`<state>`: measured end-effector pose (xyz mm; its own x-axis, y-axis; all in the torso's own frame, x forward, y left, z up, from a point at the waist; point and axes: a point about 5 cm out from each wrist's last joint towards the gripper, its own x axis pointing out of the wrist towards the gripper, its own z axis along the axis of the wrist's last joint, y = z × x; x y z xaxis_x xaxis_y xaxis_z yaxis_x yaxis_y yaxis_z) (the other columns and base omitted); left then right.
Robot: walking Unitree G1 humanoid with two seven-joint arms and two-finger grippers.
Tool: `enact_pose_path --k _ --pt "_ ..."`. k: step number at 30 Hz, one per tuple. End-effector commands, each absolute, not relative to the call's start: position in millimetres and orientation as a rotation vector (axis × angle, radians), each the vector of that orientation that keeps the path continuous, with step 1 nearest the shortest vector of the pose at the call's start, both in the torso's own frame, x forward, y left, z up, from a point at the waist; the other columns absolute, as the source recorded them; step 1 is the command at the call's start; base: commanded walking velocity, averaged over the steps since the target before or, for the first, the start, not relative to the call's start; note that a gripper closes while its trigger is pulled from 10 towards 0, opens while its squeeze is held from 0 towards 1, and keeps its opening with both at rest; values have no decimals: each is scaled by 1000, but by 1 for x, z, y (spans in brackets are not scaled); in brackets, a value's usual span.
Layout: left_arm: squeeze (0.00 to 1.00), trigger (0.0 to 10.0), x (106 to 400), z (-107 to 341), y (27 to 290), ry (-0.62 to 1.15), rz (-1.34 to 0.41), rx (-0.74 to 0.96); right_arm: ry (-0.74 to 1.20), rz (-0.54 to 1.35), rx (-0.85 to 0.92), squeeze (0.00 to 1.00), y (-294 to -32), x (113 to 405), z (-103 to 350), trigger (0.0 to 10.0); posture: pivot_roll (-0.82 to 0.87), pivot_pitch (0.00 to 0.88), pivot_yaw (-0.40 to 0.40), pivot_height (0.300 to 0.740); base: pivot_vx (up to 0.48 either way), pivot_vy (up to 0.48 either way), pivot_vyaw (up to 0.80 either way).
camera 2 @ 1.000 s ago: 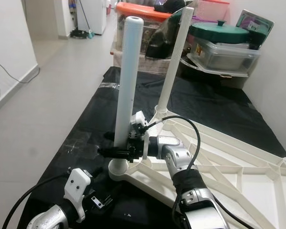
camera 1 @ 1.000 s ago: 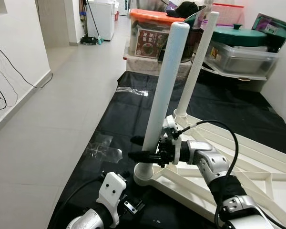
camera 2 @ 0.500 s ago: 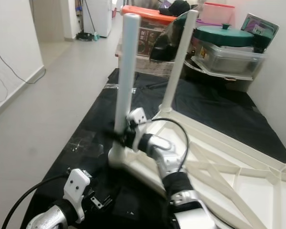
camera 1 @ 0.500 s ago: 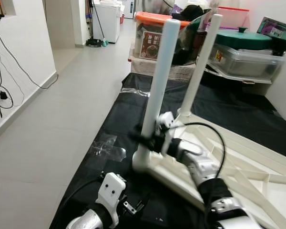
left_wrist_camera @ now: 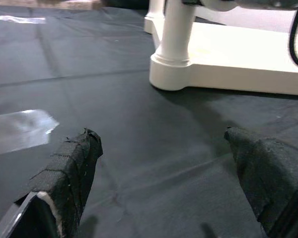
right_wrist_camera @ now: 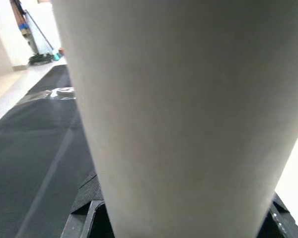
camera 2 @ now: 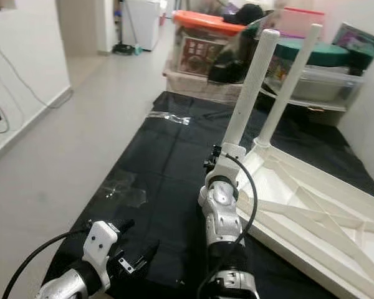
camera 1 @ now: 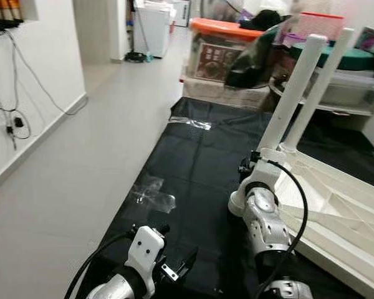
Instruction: Building children table
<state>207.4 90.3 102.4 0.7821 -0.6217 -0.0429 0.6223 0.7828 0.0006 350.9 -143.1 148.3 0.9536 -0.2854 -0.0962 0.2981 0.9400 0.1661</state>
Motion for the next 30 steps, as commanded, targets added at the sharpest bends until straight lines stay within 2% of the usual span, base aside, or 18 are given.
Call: enact_pose_path --k 1,2,8,9,10,12,16,18,20,22,24,27,30 --pt "0 10000 207 100 89 59 -675 3 139 -305 236 0 -132 347 133 4118 240 0 -124 740 0 0 0" --pt "0 10000 207 100 89 58 -674 1 127 -270 235 1000 -125 347 133 10000 238 0 -124 740 0 0 0" --pt "0 10000 207 100 88 59 -672 -4 107 -220 226 1000 -117 345 136 10000 238 0 -126 740 0 0 0" --pt "0 10000 206 101 89 59 -672 -5 106 -216 216 0 -120 346 135 10000 238 0 -125 740 0 0 0" --pt "0 10000 206 101 89 59 -672 -5 106 -216 216 0 -120 346 135 10000 238 0 -125 740 0 0 0" --pt "0 10000 206 101 89 58 -670 -7 91 -222 152 0 -138 346 135 10000 234 0 -123 740 0 0 0" --pt "0 10000 206 101 89 58 -670 -8 90 -223 135 0 -144 346 135 10000 234 0 -123 740 0 0 0" --pt "0 10000 206 101 89 60 -673 -12 81 -256 113 0 -167 346 136 10000 220 0 -115 740 0 0 0" --pt "0 10000 206 101 89 61 -675 -14 78 -256 117 0 -172 345 136 10000 220 0 -113 740 0 0 0" --pt "0 10000 206 101 89 61 -676 -14 111 -100 175 0 -159 342 129 10000 227 0 -118 740 0 0 0" --pt "0 10000 206 101 89 61 -676 -14 111 -100 175 0 -159 342 129 10000 227 0 -118 740 0 0 0" --pt "0 10000 207 101 89 61 -675 -14 155 31 200 0 -149 339 121 10000 225 0 -118 740 0 0 0" --pt "0 10000 207 101 88 60 -673 -14 182 94 169 0 -156 337 114 10000 223 0 -121 740 0 0 0"
